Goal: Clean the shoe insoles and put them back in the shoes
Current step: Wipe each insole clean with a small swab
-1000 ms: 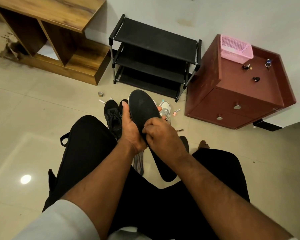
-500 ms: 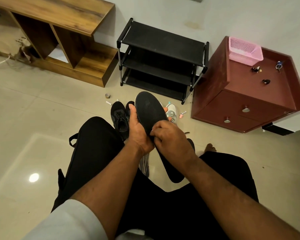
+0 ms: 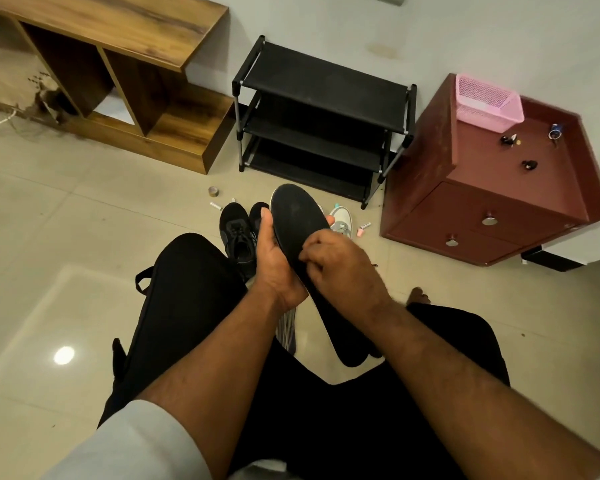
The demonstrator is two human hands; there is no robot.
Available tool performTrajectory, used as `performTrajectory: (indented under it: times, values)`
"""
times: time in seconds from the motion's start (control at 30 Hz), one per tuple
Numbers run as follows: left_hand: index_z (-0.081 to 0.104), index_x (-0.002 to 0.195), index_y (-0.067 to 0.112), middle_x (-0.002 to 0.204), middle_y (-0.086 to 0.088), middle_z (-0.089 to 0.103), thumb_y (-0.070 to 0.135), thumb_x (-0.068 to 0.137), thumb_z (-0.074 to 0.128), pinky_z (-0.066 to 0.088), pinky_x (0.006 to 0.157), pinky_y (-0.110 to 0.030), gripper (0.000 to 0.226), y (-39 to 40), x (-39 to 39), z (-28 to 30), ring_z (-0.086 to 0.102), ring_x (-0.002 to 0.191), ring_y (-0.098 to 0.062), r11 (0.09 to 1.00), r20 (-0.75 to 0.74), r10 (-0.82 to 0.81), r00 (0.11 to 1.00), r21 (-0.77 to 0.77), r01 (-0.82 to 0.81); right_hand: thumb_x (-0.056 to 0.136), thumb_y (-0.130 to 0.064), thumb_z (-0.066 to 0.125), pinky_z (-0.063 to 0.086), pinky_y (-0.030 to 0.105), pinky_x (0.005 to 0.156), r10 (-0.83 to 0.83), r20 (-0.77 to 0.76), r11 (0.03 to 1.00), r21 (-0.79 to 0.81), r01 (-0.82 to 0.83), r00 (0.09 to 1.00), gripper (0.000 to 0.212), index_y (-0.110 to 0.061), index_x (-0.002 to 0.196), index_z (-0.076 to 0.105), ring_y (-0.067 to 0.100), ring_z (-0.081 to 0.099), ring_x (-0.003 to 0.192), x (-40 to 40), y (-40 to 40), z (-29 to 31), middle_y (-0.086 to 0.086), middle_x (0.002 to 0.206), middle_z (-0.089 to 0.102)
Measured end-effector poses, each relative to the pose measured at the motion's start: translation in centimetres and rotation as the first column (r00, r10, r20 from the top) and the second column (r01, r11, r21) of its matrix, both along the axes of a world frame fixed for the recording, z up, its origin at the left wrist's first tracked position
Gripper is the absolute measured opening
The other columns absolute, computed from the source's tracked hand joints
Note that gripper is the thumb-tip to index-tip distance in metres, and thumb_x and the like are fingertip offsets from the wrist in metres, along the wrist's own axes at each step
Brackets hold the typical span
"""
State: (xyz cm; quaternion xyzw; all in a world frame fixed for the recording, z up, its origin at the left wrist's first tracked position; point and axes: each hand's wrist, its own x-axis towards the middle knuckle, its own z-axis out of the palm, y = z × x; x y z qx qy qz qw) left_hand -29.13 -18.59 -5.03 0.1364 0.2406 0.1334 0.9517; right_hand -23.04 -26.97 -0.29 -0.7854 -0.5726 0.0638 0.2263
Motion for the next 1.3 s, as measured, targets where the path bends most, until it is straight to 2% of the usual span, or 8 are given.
performTrajectory:
  times: [0.17, 0.43, 0.6, 0.77, 0.9, 1.1, 1.2, 1.3]
  values:
    - [0.056, 0.136, 0.005, 0.141, -0.021, 0.052, 0.082, 0.085, 0.026, 0.037, 0.112, -0.048, 0.097, -0.1, 0.1, 0.1, 0.051, 0.131, -0.034, 1.000, 0.018, 0.009, 1.000, 0.004, -0.009, 0.087, -0.007, 0.062, 0.045, 0.019, 0.087, -0.225, -0.026, 0.974, -0.009, 0.225, 0.974, 0.014, -0.009, 0.094, 0.073, 0.012, 0.058, 0.093, 3.8, -0.4, -0.5, 0.005, 0.100, 0.064]
    - [0.070, 0.119, 0.005, 0.140, -0.023, 0.053, 0.085, 0.082, 0.027, 0.033, 0.115, -0.050, 0.099, 0.3, 0.2, -0.1, 0.047, 0.134, -0.035, 1.000, -0.013, -0.018, 1.000, -0.018, 0.018, 0.083, -0.003, 0.065, 0.050, 0.027, 0.083, -0.153, -0.033, 0.988, -0.014, 0.153, 0.988, 0.015, -0.009, 0.092, 0.074, 0.015, 0.060, 0.089, 2.9, -2.0, -0.6, 0.006, 0.095, 0.066]
    - [0.076, 0.111, 0.016, 0.120, -0.018, 0.068, 0.081, 0.085, 0.028, 0.047, 0.101, -0.050, 0.084, -0.2, 0.5, -0.1, 0.061, 0.116, -0.034, 0.996, -0.069, -0.070, 0.995, 0.045, 0.073, 0.086, -0.003, 0.061, 0.046, 0.018, 0.079, -0.122, -0.019, 0.992, 0.037, 0.123, 0.992, 0.013, -0.008, 0.091, 0.072, 0.011, 0.057, 0.088, 4.8, -0.3, 1.2, 0.006, 0.095, 0.064]
    - [0.075, 0.111, 0.017, 0.129, -0.021, 0.063, 0.081, 0.084, 0.029, 0.042, 0.103, -0.059, 0.084, -0.4, 0.7, 0.0, 0.051, 0.129, -0.038, 0.995, -0.041, -0.100, 0.994, 0.018, 0.100, 0.086, -0.004, 0.061, 0.050, 0.026, 0.087, -0.102, 0.023, 0.993, 0.063, 0.101, 0.994, 0.014, -0.007, 0.095, 0.072, 0.012, 0.057, 0.093, 6.4, 2.0, 3.0, 0.005, 0.101, 0.063]
    - [0.077, 0.108, 0.017, 0.119, -0.018, 0.069, 0.081, 0.084, 0.028, 0.051, 0.092, -0.050, 0.084, -0.1, 0.7, 0.1, 0.064, 0.111, -0.034, 0.997, -0.042, -0.067, 0.997, 0.025, 0.068, 0.086, -0.004, 0.063, 0.050, 0.027, 0.084, -0.031, 0.003, 0.999, -0.029, 0.031, 1.000, 0.013, -0.008, 0.094, 0.072, 0.014, 0.058, 0.092, 5.8, 0.0, 2.3, 0.007, 0.099, 0.064]
    - [0.062, 0.130, 0.011, 0.121, -0.018, 0.066, 0.082, 0.081, 0.029, 0.050, 0.094, -0.045, 0.092, 0.2, 1.0, -0.1, 0.063, 0.110, -0.031, 0.999, -0.063, -0.031, 0.998, 0.033, 0.033, 0.081, -0.002, 0.067, 0.051, 0.029, 0.079, -0.011, -0.051, 0.996, -0.083, 0.006, 0.999, 0.015, -0.008, 0.093, 0.074, 0.016, 0.061, 0.088, 4.9, -2.9, 0.1, 0.007, 0.095, 0.066]
    - [0.070, 0.119, 0.014, 0.117, -0.018, 0.068, 0.078, 0.086, 0.029, 0.053, 0.089, -0.046, 0.083, -0.2, 1.1, -0.1, 0.064, 0.106, -0.031, 0.995, -0.070, -0.081, 0.994, 0.046, 0.084, 0.084, -0.003, 0.064, 0.051, 0.026, 0.080, -0.052, -0.042, 0.998, -0.023, 0.051, 0.998, 0.013, -0.007, 0.093, 0.072, 0.011, 0.057, 0.087, 6.0, -1.3, 1.0, 0.007, 0.095, 0.065]
    - [0.073, 0.113, 0.014, 0.112, -0.018, 0.067, 0.074, 0.085, 0.033, 0.056, 0.083, -0.045, 0.077, -0.3, 1.1, 0.0, 0.062, 0.102, -0.030, 0.992, -0.075, -0.108, 0.991, 0.062, 0.113, 0.087, -0.005, 0.060, 0.051, 0.029, 0.084, -0.051, 0.026, 0.999, 0.011, 0.051, 0.998, 0.014, -0.006, 0.096, 0.071, 0.015, 0.059, 0.092, 6.9, 1.1, 2.4, 0.007, 0.098, 0.064]
